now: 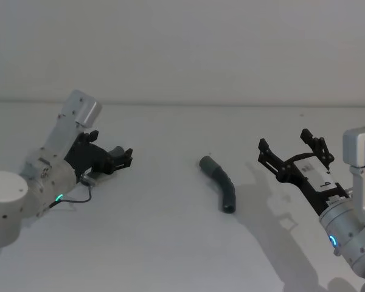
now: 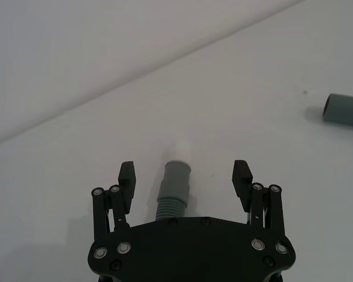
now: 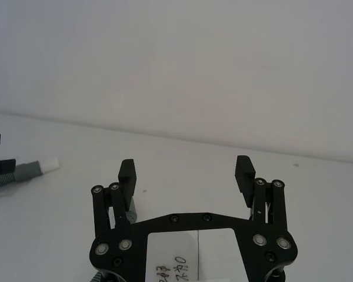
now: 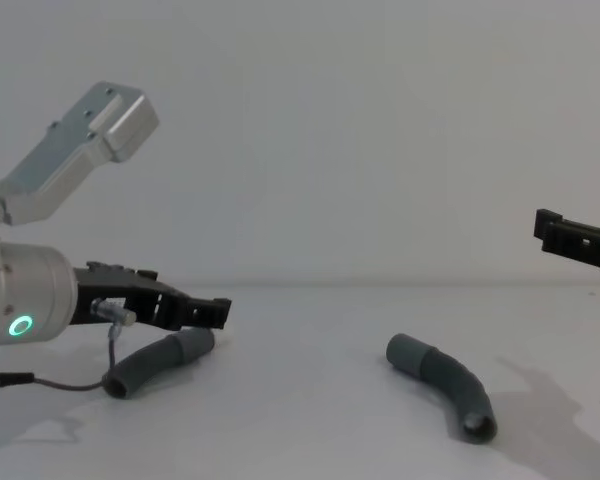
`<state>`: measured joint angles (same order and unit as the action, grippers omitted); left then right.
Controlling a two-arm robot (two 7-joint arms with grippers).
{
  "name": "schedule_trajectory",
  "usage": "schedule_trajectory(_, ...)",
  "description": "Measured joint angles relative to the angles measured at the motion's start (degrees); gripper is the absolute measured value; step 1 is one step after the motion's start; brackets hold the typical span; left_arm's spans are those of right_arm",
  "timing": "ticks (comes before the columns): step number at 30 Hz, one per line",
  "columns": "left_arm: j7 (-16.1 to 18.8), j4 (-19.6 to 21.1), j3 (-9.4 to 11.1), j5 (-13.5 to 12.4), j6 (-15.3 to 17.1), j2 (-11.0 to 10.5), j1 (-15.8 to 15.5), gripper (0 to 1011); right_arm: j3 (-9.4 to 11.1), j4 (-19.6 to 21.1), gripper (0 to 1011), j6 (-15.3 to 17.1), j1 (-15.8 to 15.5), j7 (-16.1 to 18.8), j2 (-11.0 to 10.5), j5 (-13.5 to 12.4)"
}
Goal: Use both hands to pick up one end of the pipe from the table, align the ends, and insert them.
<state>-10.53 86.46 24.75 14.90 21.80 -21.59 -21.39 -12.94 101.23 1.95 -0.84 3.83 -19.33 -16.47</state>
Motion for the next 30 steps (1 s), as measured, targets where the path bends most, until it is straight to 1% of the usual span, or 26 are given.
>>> schedule_trajectory(4,-1.5,-1.6,-0.4,0.6,1.1,-0.1,-0.9,1001,0.0,0.0,1000,0.0,0.0,0.0,0.0,0.0)
schedule_trajectory(11,-3.7,-3.6,-0.4,0.7,2.1,-0.9,-2.5,1001,0.0,0.0,1000,0.0,0.0,0.0,0.0,0.0)
schedule_trajectory(21,-8.1,-6.7,0.4,0.3,2.6,-2.1,-5.3,1001,0.0,0.0,1000,0.0,0.0,0.0,0.0,0.0)
schedule_trajectory(30,-11.2,-9.1,1.4,-0.3,3.4,-2.8,-7.2,1001,0.0,0.0,1000,0.0,0.0,0.0,0.0,0.0)
